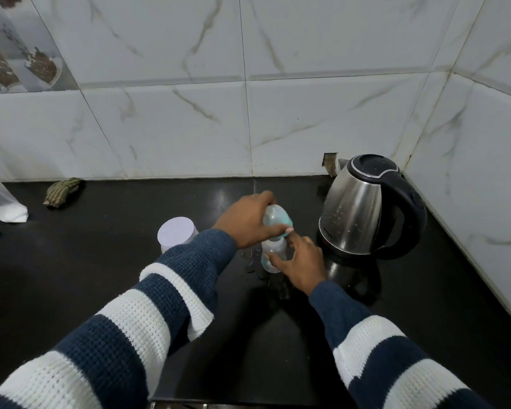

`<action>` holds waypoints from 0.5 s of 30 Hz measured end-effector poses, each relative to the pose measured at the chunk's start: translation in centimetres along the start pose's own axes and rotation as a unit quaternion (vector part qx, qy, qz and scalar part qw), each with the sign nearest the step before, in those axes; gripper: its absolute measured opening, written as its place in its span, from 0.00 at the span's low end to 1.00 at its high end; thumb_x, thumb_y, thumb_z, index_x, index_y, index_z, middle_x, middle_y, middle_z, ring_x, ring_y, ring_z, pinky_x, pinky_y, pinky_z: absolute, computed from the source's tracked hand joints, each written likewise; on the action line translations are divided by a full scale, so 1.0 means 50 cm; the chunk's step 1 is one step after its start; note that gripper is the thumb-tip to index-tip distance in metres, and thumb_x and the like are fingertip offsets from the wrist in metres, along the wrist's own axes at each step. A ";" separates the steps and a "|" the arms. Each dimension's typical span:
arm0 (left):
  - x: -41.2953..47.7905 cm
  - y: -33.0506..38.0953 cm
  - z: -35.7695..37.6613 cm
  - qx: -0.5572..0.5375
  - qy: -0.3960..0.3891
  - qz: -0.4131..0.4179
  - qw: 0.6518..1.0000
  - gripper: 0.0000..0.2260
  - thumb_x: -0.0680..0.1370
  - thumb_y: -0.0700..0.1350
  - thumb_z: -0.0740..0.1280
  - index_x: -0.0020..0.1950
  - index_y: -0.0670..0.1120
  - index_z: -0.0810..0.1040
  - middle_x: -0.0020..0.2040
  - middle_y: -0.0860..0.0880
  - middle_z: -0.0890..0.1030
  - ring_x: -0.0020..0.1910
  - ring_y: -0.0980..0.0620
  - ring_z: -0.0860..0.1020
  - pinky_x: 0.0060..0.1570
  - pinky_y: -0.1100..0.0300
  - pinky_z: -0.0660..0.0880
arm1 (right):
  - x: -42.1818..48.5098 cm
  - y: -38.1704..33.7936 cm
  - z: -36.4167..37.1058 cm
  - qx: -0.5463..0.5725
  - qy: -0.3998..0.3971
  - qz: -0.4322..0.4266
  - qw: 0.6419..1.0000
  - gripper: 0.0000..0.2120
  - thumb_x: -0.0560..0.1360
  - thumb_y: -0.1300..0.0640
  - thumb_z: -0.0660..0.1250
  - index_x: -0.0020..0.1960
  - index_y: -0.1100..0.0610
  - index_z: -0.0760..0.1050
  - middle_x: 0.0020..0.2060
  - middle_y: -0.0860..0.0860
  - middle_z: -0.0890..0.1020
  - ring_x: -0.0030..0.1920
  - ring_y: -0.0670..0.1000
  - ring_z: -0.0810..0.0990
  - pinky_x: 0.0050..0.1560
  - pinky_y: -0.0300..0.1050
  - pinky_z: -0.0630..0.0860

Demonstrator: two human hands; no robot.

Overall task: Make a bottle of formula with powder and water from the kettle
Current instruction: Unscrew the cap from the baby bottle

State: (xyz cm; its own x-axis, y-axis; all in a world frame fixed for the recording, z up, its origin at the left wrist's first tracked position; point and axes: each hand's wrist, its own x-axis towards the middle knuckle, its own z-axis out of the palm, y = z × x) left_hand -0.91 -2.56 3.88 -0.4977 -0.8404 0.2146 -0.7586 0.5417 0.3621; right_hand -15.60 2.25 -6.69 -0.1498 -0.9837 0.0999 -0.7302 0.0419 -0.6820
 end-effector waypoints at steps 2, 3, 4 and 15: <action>0.005 0.008 -0.018 -0.051 0.038 -0.020 0.998 0.23 0.69 0.63 0.71 0.52 0.48 0.72 0.45 0.52 0.77 0.42 0.51 0.76 0.40 0.57 0.74 | 0.005 0.003 0.006 0.007 0.005 -0.008 1.000 0.30 0.62 0.31 0.66 0.61 0.43 0.74 0.49 0.50 0.82 0.52 0.53 0.79 0.54 0.47 0.74; 0.006 0.008 -0.025 -0.098 0.054 -0.037 0.993 0.22 0.69 0.61 0.73 0.53 0.48 0.72 0.45 0.52 0.78 0.43 0.52 0.77 0.41 0.57 0.75 | 0.006 0.004 0.008 0.011 0.006 -0.012 1.000 0.30 0.62 0.32 0.66 0.60 0.43 0.74 0.49 0.49 0.82 0.53 0.52 0.79 0.54 0.48 0.73; 0.005 0.006 -0.028 -0.151 0.066 -0.057 0.985 0.22 0.69 0.58 0.74 0.54 0.48 0.73 0.46 0.51 0.79 0.43 0.52 0.78 0.42 0.58 0.76 | 0.007 0.005 0.009 0.016 0.006 -0.013 1.000 0.28 0.63 0.33 0.68 0.60 0.43 0.74 0.49 0.49 0.83 0.53 0.52 0.78 0.55 0.49 0.73; -0.142 -0.095 0.063 -0.503 0.071 -0.136 0.850 0.20 0.75 0.42 0.71 0.66 0.50 0.73 0.62 0.49 0.78 0.62 0.49 0.77 0.56 0.57 0.77 | 0.002 0.006 0.011 0.049 0.008 -0.050 0.998 0.30 0.69 0.44 0.72 0.69 0.42 0.69 0.55 0.47 0.82 0.54 0.53 0.78 0.58 0.53 0.75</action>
State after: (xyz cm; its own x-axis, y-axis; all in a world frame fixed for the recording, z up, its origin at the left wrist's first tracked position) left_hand 4.91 0.88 -2.24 -0.2519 -0.9644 0.0802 -0.0578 0.0978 0.9935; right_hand -15.46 2.07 -7.25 -0.0905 -0.9792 0.1815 -0.6735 -0.0740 -0.7354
